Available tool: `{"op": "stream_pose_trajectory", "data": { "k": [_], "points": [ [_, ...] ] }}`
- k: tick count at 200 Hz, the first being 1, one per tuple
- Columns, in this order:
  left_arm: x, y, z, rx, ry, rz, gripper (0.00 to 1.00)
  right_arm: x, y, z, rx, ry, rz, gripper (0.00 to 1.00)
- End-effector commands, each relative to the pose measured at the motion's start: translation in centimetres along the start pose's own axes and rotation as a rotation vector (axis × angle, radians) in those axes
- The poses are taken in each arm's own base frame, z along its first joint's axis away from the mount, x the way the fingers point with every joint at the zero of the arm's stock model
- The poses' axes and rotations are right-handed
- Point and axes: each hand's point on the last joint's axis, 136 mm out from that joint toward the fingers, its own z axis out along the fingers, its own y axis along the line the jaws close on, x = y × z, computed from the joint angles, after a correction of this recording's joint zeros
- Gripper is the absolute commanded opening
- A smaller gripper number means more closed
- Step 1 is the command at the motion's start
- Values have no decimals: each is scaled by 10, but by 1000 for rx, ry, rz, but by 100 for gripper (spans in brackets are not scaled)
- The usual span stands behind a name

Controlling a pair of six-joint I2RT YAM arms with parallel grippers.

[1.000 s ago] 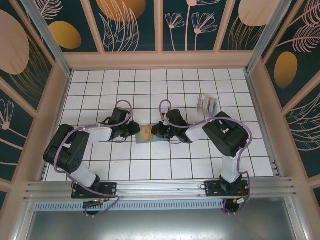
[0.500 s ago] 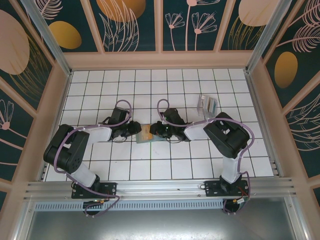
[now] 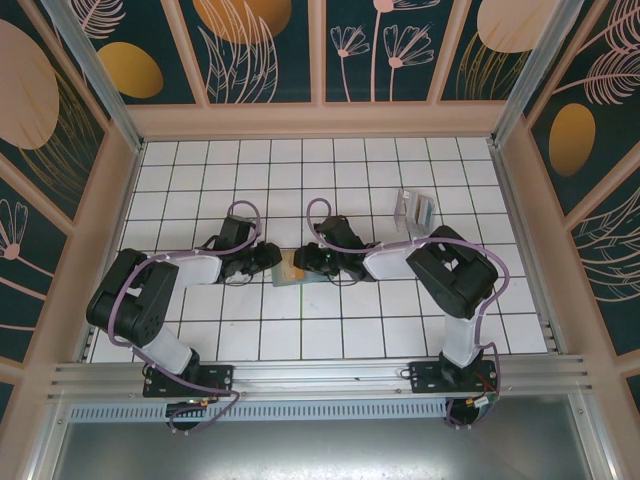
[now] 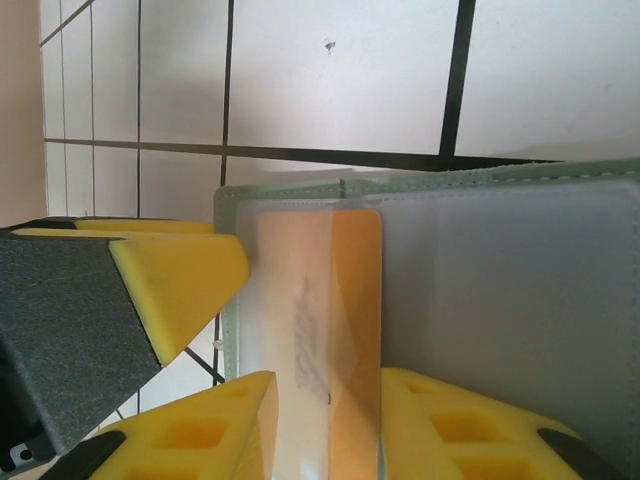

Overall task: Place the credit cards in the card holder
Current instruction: Insert the credit card into the card slot.

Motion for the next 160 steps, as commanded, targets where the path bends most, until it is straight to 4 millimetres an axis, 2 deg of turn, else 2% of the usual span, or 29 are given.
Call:
{"op": "stream_pose_trajectory", "data": {
  "k": [1,34,98,160],
  "points": [
    [19,-3,3,54,73,-46,32,-1,13,1,-3,-6,-34,34],
    [20,-13,0,152,77,-94,31,2,25,5,-40,-2,-49,43],
    [21,-13,-2,183,79,-124,30,3,41,12,-60,-5,-66,45],
    [16,-6,-5,172,61,-143,33,0,34,5,-3,-22,-90,46]
  ]
}}
